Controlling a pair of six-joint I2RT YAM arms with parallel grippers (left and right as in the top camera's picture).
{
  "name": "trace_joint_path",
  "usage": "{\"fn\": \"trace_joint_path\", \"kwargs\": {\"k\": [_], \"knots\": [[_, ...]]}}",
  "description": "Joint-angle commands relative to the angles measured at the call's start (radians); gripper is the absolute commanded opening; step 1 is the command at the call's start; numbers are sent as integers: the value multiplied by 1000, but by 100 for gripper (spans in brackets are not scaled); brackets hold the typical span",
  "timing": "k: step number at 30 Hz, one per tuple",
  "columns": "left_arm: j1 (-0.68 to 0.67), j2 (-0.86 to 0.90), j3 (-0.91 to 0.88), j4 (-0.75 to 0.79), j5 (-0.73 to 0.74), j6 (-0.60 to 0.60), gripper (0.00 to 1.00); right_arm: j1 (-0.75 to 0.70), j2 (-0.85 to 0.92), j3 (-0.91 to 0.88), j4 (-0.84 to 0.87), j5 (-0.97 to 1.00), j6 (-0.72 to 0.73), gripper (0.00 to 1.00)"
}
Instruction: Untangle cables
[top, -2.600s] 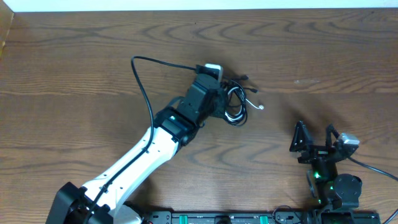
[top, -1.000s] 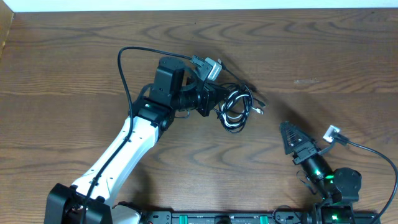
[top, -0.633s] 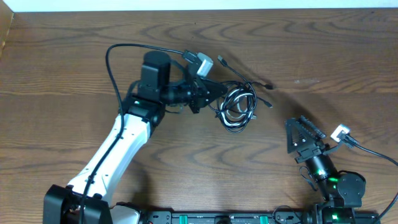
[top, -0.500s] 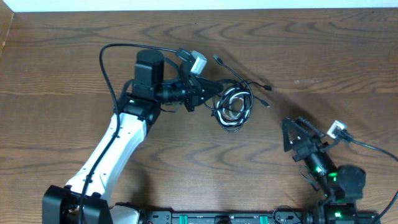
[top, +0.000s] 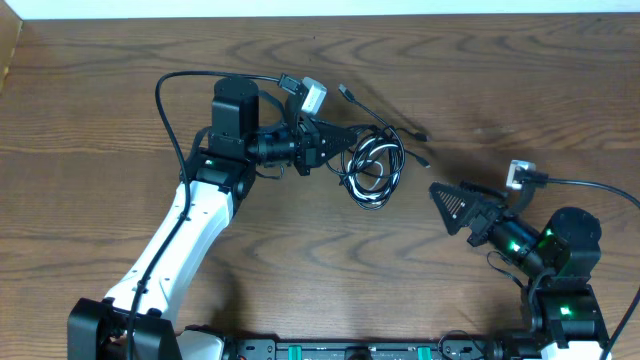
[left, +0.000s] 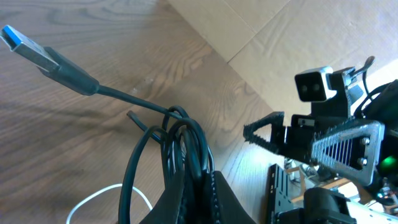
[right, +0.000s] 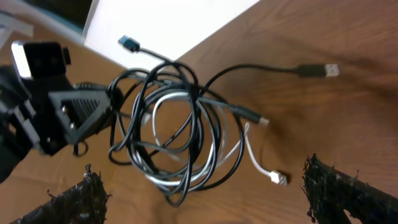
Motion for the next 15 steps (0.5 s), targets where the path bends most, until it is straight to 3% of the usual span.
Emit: {"fn": "trace_joint_path", "kwargs": {"k": [1, 6, 9, 15], "knots": [[3, -13, 11, 9, 35, -32, 8, 5, -2, 13, 4, -56, -14, 99], [3, -13, 10, 8, 27, -1, 7, 5, -2, 12, 13, -56, -10, 81], [3, -13, 10, 8, -36, -3, 8, 7, -1, 12, 11, -56, -13, 64], [3, -13, 10, 8, -163, -192, 7, 65, 45, 12, -27, -56, -23, 54]]}}
